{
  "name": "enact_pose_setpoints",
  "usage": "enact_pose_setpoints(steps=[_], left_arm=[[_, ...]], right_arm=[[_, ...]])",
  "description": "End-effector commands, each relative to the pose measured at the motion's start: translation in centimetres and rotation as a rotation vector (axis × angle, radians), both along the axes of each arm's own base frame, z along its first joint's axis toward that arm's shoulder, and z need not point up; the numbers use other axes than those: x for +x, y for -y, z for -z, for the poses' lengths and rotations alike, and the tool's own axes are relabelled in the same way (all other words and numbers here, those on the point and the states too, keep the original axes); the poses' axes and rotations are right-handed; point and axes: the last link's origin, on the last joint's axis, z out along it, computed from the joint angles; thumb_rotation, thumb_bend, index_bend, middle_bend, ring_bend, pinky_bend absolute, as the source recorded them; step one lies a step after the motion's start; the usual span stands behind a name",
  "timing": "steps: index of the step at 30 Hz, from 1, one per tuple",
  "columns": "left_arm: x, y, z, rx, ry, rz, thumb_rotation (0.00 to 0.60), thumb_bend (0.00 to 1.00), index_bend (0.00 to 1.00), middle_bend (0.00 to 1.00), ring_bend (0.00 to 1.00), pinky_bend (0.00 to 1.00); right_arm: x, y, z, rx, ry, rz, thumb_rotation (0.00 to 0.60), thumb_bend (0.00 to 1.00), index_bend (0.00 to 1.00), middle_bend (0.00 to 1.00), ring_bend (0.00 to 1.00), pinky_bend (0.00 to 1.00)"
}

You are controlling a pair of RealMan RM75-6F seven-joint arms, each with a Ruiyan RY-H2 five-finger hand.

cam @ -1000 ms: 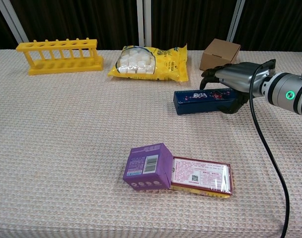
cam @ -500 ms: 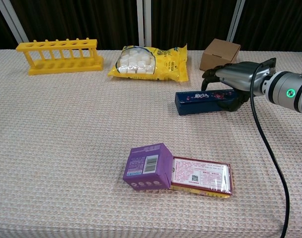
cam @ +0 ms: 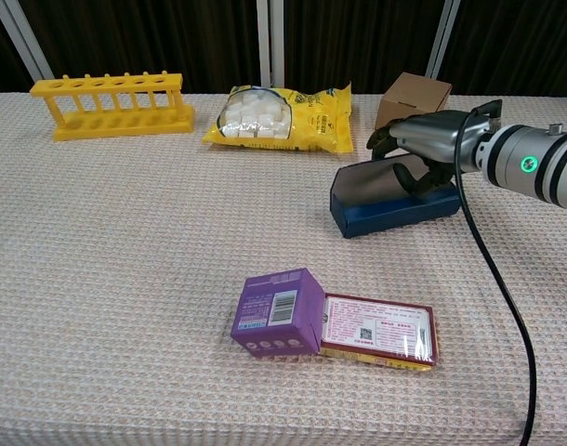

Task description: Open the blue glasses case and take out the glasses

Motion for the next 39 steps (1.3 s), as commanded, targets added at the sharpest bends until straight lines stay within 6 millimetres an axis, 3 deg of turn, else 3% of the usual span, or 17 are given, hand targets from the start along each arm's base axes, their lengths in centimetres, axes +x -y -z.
enact_pose_setpoints(steps=[1,5,8,14,19,31,35,39], left_arm=[[0.0,0.1,0.0,-0.001,-0.003,0.002,0.6,0.03,0.22,0.13,0.1,0.1],[-0.1,0.3,-0.3,0.006,-0.005,-0.005,0.6,0.03,0.22,0.13,0.1,0.1],[-0.2,0.5,-0.3,0.008,-0.004,-0.009,0.6,0.03,0.22,0.13,0.1,0.1],[-0.5,0.6,-0.2,0.011,0.005,-0.016,0.6,0.03,0.22,0.13,0.1,0.1],[-0.2,0.5,0.1,0.005,0.01,0.002,0.6,0.03,0.22,0.13,0.1,0.1],[-0.1,0.8,0.0,0.011,0.006,0.005,0.6,0.03,0.22,0.13,0.1,0.1],[-0.1,0.6,0.1,0.007,0.008,0.006,0.6,0.03,0.22,0.13,0.1,0.1],[0.1,0.2,0.3,-0.002,0.008,0.016,0.6,0.03,0.22,0.13,0.1,0.1]], right_arm=[[1.5,1.1,0.7,-0.025,0.016,-0.012,0.6,0.65,0.32,0.1,0.0,0.0],[3.2,1.6,0.5,-0.078,0.02,-0.067,0.6,0.63,0.12,0.03,0.0,0.0],[3.6,0.7,-0.2,-0.098,0.024,-0.116,0.6,0.63,0.1,0.02,0.0,0.0],[1.0,-3.1,-1.5,-0.036,0.011,-0.116,0.6,0.71,0.21,0.03,0.0,0.0],[-1.1,-4.6,-1.3,-0.003,-0.02,-0.077,0.6,0.78,0.26,0.02,0.0,0.0],[-0.6,-6.3,0.9,0.073,-0.046,-0.145,0.6,0.8,0.28,0.02,0.0,0.0],[-1.6,-8.2,0.0,0.086,-0.046,-0.172,0.6,0.8,0.29,0.03,0.0,0.0],[-4.1,-10.0,-2.1,0.087,-0.097,-0.179,0.6,0.8,0.31,0.04,0.0,0.0]])
